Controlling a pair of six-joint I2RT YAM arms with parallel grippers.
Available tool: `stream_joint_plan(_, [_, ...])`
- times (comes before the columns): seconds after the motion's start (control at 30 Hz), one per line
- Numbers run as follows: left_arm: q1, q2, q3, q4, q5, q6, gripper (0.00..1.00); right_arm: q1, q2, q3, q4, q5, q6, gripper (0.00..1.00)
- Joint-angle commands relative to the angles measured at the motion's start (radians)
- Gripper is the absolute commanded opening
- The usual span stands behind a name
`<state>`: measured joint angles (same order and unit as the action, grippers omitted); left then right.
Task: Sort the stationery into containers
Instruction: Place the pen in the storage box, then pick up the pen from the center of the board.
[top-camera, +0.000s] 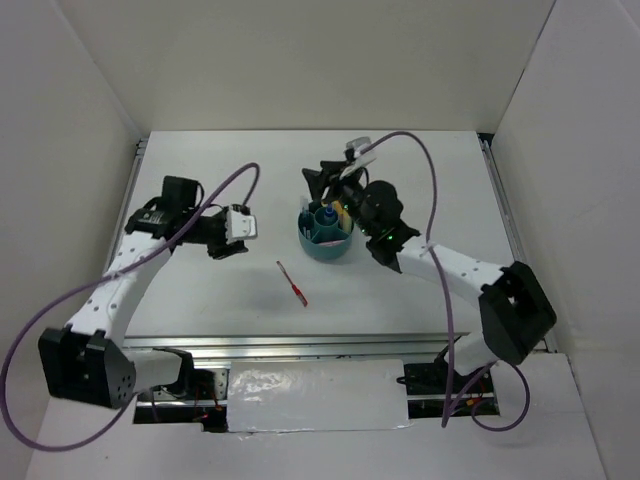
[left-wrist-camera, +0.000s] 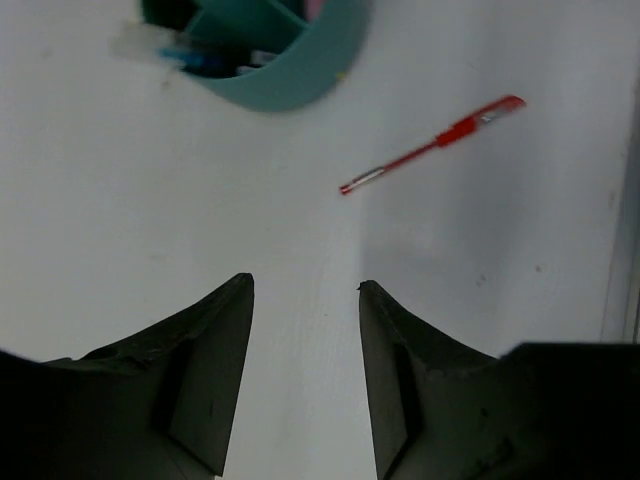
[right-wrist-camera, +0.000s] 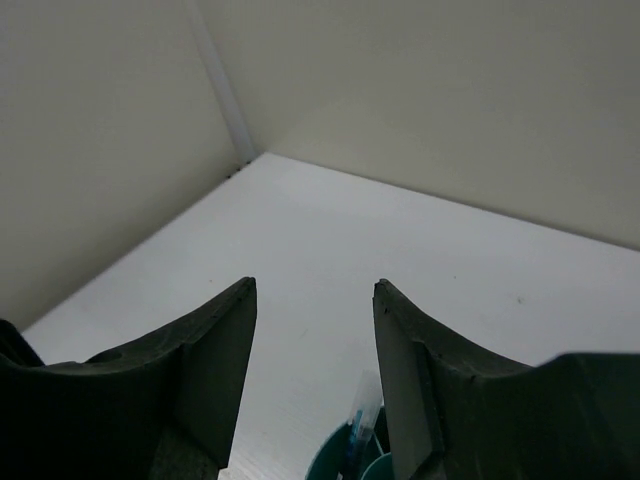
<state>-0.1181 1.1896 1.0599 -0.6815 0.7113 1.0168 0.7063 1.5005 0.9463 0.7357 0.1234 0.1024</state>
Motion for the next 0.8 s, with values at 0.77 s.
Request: stream_joint_plan(0.77, [-0.604, 0.631, 0.328, -0.359, -0.438, 0.562, 0.54, -0.679, -0.227, 0.094, -0.613, -0.539, 0.315, 0.6])
